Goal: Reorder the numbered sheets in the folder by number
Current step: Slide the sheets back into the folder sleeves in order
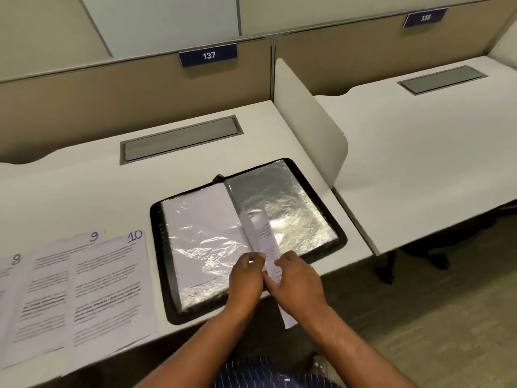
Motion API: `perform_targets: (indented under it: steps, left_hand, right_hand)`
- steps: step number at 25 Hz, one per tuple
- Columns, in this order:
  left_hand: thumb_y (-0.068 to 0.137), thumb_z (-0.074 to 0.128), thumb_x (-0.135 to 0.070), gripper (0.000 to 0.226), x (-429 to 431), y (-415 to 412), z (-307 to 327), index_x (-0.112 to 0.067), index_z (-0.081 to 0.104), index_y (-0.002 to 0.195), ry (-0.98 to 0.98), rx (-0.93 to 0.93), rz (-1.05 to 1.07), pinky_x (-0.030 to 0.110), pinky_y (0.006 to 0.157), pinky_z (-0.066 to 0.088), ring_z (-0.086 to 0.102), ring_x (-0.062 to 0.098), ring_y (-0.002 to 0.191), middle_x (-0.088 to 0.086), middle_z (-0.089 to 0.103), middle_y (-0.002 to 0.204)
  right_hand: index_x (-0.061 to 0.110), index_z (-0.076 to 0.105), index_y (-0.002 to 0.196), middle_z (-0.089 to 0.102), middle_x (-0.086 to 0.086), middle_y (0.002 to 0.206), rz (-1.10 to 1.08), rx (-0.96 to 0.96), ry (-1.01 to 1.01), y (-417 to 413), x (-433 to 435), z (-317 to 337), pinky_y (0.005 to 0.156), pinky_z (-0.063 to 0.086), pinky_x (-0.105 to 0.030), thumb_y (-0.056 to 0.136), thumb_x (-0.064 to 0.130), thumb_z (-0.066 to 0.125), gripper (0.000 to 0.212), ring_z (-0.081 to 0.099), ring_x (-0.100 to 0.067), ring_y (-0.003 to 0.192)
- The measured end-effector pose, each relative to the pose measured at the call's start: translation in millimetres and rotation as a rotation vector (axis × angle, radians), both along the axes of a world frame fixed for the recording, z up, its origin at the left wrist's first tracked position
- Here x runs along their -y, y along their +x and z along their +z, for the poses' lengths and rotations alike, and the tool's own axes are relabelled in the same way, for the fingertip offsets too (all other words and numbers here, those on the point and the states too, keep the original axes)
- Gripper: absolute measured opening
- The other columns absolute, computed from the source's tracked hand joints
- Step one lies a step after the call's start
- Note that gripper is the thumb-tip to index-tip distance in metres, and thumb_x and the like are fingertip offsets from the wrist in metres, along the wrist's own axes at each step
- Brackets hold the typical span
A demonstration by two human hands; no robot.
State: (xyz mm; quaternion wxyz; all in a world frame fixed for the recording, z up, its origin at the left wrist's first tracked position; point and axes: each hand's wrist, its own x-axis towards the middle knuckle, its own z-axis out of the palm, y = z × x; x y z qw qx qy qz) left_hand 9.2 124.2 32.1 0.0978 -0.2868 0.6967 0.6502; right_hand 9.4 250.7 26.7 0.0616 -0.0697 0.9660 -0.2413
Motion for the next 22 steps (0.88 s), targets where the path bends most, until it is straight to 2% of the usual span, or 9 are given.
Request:
perform_targets:
  steps: [4,7,9,11,13,15,17,19,22]
  left_hand:
    - [0.099,0.056,-0.031,0.012,-53.5,7.6,4.9,-0.026,0.064,0.106,0.039,0.048,0.096,0.051,0.088,0.059,0.072,0.020,0.095,-0.001,0.072,0.106]
    - [0.095,0.060,-0.031,0.013,-68.5,15.3,-1.5,-0.026,0.067,0.104,-0.070,0.005,0.090,0.051,0.090,0.058,0.071,0.015,0.096,-0.004,0.073,0.103]
    - [0.096,0.061,-0.029,0.009,-69.3,15.9,-4.9,-0.026,0.067,0.102,-0.124,-0.005,0.082,0.046,0.089,0.058,0.071,0.010,0.096,-0.006,0.074,0.105]
    - [0.096,0.063,-0.027,0.006,-68.0,13.5,-9.3,-0.026,0.066,0.102,-0.222,-0.016,0.056,0.035,0.085,0.057,0.069,0.006,0.094,-0.006,0.073,0.109]
    - [0.094,0.065,-0.030,0.016,-66.1,7.4,-14.1,-0.030,0.066,0.110,-0.424,-0.036,-0.087,0.029,0.081,0.053,0.065,0.004,0.095,-0.009,0.071,0.116]
    - [0.091,0.067,-0.038,0.035,-64.4,-1.0,-21.5,-0.032,0.063,0.125,-0.594,-0.041,-0.283,0.032,0.086,0.054,0.064,0.009,0.103,-0.011,0.066,0.126]
    - [0.088,0.066,-0.044,0.047,-62.8,-10.3,-32.7,-0.032,0.059,0.133,-0.861,-0.066,-0.489,0.035,0.093,0.050,0.061,0.015,0.114,-0.008,0.062,0.133]
    - [0.089,0.065,-0.046,0.049,-62.2,-22.0,-42.4,-0.028,0.058,0.134,-1.060,-0.134,-0.668,0.037,0.096,0.045,0.057,0.020,0.119,-0.004,0.061,0.133]
    - [0.094,0.061,-0.040,0.035,-61.2,-37.7,-45.3,-0.023,0.065,0.124,-1.088,-0.237,-0.736,0.037,0.089,0.044,0.057,0.024,0.111,-0.001,0.064,0.121]
  right_hand:
    - [0.018,0.072,0.107,0.066,-0.001,0.104,0.063,-0.053,0.005,-5.0,-52.2,-4.9,0.074,0.054,-0.032,0.100,0.043,0.055,0.031,0.065,-0.017,0.086]
    - [0.018,0.069,0.101,0.065,0.000,0.099,0.058,-0.024,-0.017,-0.2,-85.2,-6.8,0.068,0.054,-0.030,0.102,0.037,0.053,0.024,0.064,-0.014,0.080]
    - [0.020,0.063,0.097,0.062,0.002,0.095,0.036,-0.013,-0.057,2.1,-98.5,-5.0,0.064,0.055,-0.028,0.099,0.038,0.056,0.020,0.063,-0.011,0.078]
    - [0.022,0.060,0.091,0.059,0.005,0.090,-0.008,-0.014,-0.087,4.0,-108.4,-1.7,0.060,0.048,-0.022,0.095,0.037,0.060,0.016,0.061,-0.009,0.076]
    - [0.024,0.059,0.089,0.055,0.007,0.089,-0.049,-0.022,-0.070,4.5,-117.0,-0.9,0.060,0.045,-0.019,0.093,0.038,0.062,0.015,0.060,-0.007,0.074]
    - [0.025,0.058,0.093,0.053,0.008,0.092,-0.064,-0.007,-0.042,4.8,-124.7,-1.0,0.061,0.045,-0.016,0.093,0.040,0.062,0.015,0.059,-0.006,0.076]
    - [0.025,0.059,0.096,0.053,0.007,0.094,-0.077,-0.002,-0.025,5.8,-132.6,-2.3,0.062,0.045,-0.015,0.096,0.037,0.061,0.012,0.058,-0.006,0.076]
    - [0.024,0.061,0.098,0.056,0.007,0.095,-0.104,-0.011,-0.020,7.4,-140.9,-0.8,0.063,0.045,-0.016,0.097,0.032,0.060,0.008,0.058,-0.006,0.075]
    - [0.022,0.065,0.100,0.059,0.007,0.093,-0.121,-0.047,-0.019,10.3,-154.7,7.0,0.064,0.045,-0.014,0.098,0.025,0.061,0.007,0.058,-0.006,0.072]
